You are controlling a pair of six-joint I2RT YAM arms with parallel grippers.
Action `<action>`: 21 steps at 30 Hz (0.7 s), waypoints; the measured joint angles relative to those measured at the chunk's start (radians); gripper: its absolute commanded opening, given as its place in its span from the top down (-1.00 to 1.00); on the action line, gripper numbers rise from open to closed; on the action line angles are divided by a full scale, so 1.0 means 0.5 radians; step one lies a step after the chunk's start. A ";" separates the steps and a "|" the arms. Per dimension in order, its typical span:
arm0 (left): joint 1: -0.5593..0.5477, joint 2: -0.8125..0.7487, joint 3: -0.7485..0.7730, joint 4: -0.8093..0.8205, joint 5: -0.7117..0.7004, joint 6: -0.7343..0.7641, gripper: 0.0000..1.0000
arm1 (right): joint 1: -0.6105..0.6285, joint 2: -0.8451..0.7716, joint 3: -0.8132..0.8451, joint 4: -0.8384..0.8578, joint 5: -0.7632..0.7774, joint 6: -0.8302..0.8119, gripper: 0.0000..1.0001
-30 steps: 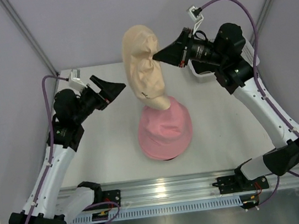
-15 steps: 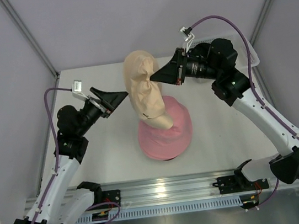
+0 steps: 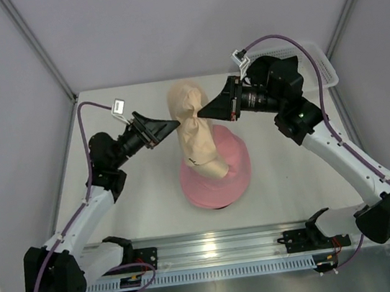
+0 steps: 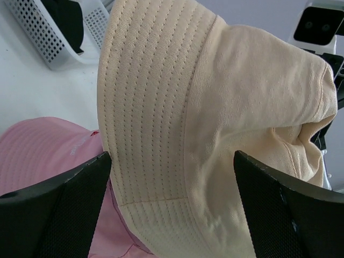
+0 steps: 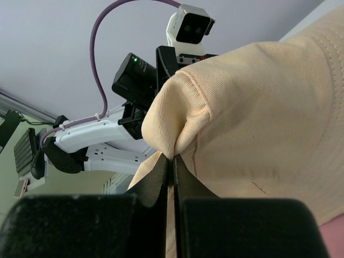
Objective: Stack the hats
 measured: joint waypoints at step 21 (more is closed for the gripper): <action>-0.026 0.394 -0.179 0.771 0.066 -0.169 -0.76 | 0.005 -0.070 -0.033 -0.083 0.001 -0.048 1.00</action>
